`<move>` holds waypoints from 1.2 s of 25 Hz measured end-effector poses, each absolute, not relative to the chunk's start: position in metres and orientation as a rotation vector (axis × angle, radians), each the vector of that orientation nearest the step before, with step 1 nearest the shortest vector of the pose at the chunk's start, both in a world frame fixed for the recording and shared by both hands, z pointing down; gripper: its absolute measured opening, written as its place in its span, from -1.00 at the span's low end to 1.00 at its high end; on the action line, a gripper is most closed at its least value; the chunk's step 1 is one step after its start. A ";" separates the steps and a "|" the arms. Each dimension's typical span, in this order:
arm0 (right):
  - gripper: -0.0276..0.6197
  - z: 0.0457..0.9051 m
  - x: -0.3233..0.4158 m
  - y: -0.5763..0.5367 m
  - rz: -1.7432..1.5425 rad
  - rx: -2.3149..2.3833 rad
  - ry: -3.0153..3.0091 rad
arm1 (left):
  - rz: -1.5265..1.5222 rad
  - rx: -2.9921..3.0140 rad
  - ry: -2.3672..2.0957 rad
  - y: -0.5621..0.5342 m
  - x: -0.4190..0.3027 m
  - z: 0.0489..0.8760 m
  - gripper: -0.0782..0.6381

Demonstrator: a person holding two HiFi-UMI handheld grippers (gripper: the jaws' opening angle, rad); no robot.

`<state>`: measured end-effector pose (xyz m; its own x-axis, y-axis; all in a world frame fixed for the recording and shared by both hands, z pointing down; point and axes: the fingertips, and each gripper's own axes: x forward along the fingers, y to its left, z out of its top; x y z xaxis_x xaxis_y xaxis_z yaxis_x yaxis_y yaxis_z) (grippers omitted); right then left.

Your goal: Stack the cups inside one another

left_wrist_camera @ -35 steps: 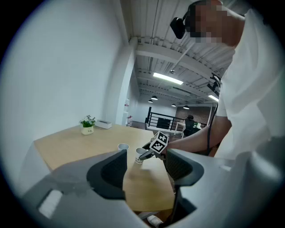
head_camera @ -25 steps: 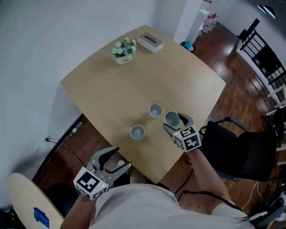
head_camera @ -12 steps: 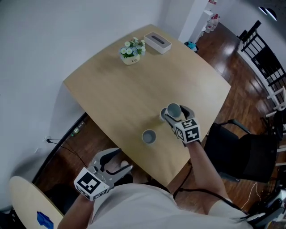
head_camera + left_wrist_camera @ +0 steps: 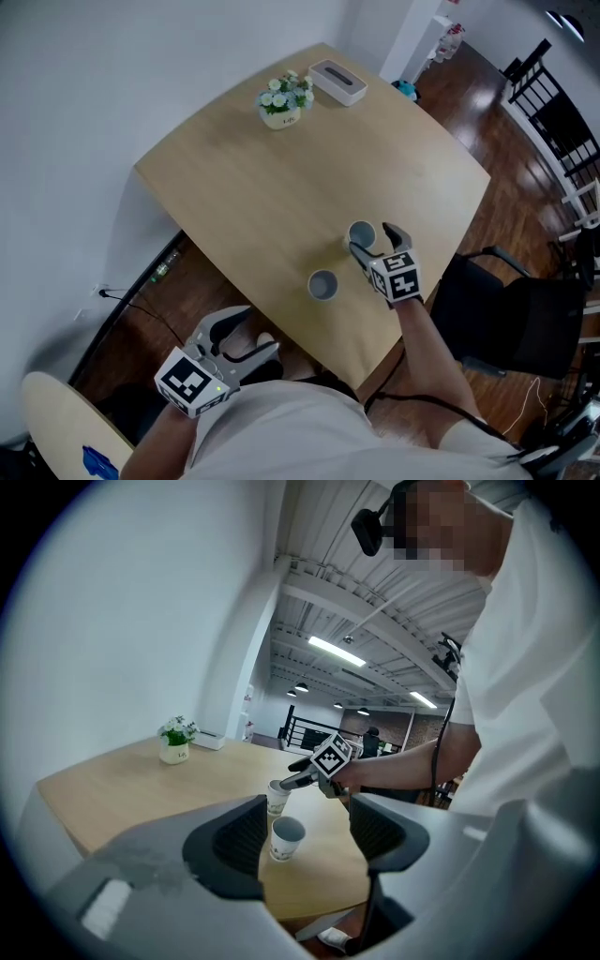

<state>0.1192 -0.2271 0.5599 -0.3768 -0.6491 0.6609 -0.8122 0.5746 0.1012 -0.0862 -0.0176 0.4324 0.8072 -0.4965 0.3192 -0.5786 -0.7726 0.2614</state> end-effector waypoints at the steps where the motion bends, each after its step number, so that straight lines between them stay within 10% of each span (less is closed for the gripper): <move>1: 0.26 0.558 0.117 -0.221 0.319 1.154 -2.143 | 0.327 2.652 -0.804 -0.019 -0.084 0.432 0.03; 19: 0.35 0.622 0.019 -0.106 0.369 0.829 -2.118 | 0.273 2.716 -0.735 -0.005 -0.084 0.423 0.08; 30: 0.22 0.514 0.068 -0.145 0.274 1.080 -2.204 | 0.216 2.705 -0.750 0.014 -0.093 0.426 0.08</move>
<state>0.0675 -0.1446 0.5140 -0.4416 -0.6267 0.6420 -0.7649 0.6370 0.0957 -0.0925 0.0143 0.4257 0.8505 -0.4736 0.2288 -0.5228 -0.8092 0.2683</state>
